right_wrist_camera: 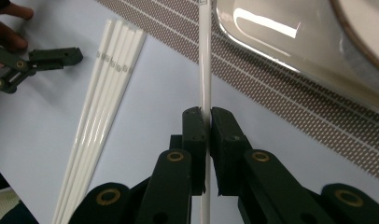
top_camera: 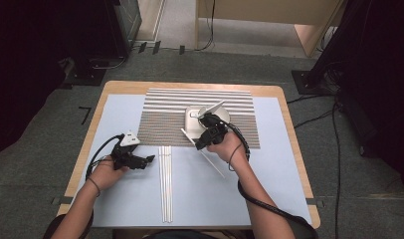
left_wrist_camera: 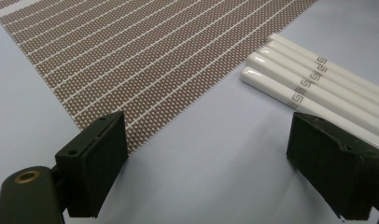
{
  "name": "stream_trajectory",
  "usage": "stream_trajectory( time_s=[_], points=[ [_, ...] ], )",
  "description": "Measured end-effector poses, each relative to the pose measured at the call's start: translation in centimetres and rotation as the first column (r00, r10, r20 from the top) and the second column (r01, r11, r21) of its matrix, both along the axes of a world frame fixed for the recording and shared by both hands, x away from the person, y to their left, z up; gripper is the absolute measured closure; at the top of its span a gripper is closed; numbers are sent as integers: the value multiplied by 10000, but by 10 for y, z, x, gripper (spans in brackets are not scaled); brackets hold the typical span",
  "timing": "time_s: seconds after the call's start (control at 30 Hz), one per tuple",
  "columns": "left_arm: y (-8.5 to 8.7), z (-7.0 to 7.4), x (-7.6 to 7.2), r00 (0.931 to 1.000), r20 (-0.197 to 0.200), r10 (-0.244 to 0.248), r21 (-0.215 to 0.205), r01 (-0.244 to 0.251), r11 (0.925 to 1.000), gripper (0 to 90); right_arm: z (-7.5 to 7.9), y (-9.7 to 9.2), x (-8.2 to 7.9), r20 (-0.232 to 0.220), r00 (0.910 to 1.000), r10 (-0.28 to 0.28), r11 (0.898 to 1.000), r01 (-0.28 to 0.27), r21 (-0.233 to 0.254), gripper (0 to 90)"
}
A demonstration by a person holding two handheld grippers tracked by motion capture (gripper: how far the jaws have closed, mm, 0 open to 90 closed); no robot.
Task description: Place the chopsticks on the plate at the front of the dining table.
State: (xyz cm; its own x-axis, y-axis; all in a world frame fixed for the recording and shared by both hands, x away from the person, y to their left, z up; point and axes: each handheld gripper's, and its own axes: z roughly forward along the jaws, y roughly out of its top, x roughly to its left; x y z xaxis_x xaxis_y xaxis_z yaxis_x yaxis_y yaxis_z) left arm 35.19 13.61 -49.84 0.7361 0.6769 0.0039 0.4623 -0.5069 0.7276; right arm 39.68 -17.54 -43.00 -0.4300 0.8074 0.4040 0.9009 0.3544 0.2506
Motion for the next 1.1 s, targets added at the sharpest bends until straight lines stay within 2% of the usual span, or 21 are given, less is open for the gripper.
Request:
stream_trajectory(
  time_s=[0.6,1.1],
  points=[
    [0,0,0,10000,-2,0,-1,0,10000,119,-1,-4,15,-65,9993,-379,9992,379,-89,855],
    [0,0,0,10000,-4,3,-4,-3,10000,119,-1,8,26,42,9995,-305,9983,307,-499,855]
  ],
)
